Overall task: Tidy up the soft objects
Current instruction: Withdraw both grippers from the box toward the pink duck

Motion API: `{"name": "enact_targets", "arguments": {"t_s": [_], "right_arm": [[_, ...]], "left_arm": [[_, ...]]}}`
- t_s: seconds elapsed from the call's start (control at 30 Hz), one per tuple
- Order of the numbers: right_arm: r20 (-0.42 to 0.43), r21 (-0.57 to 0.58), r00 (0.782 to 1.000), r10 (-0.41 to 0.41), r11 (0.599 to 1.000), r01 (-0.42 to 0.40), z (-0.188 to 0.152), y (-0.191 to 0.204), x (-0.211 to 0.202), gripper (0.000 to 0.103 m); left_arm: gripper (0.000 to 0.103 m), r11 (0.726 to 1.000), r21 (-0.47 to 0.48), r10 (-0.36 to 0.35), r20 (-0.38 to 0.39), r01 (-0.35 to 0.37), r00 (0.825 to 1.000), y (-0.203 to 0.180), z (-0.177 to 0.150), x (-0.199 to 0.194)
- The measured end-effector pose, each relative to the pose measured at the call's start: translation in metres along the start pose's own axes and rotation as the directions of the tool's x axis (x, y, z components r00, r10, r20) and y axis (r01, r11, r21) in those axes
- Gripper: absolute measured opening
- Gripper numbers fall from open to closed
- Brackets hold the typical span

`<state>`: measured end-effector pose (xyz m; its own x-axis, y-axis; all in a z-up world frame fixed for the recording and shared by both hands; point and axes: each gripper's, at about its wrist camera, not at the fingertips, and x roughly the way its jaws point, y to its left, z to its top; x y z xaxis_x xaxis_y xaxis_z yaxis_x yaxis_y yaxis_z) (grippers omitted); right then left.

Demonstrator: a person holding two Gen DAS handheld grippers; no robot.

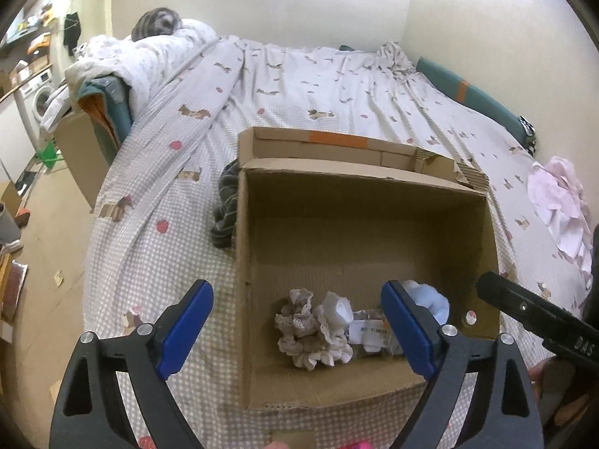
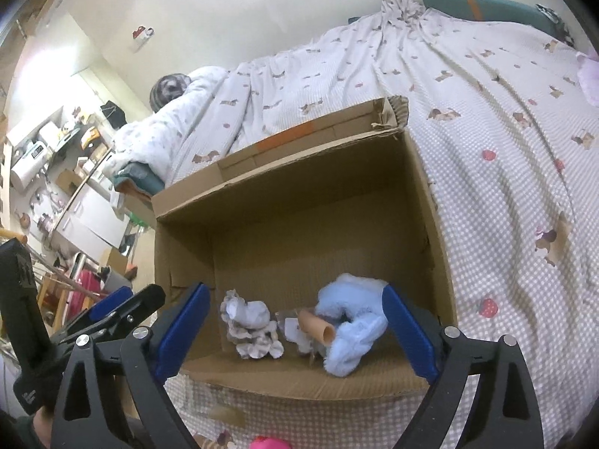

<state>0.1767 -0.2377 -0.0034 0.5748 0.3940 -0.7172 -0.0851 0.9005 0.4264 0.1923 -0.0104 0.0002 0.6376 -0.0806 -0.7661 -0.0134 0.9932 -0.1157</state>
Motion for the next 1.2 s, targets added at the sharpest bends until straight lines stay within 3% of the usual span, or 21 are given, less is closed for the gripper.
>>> {"name": "enact_targets", "arguments": {"t_s": [0.33, 0.8, 1.2], "right_arm": [[-0.033, -0.008, 0.999, 0.005, 1.0, -0.005, -0.014, 0.002, -0.013, 0.099], [-0.075, -0.032, 0.997, -0.004, 0.999, 0.002, -0.043, 0.005, -0.028, 0.099], [-0.193, -0.015, 0.981, 0.011, 1.0, -0.015, -0.069, -0.005, -0.019, 0.099]], "left_arm": [[0.09, 0.999, -0.03, 0.036, -0.023, -0.037, 0.999, 0.014, -0.008, -0.018], [0.09, 0.994, -0.063, 0.078, -0.09, -0.084, 0.993, 0.021, -0.051, -0.033], [0.09, 0.989, -0.056, 0.126, -0.126, -0.134, 0.984, 0.037, -0.08, -0.043]]}}
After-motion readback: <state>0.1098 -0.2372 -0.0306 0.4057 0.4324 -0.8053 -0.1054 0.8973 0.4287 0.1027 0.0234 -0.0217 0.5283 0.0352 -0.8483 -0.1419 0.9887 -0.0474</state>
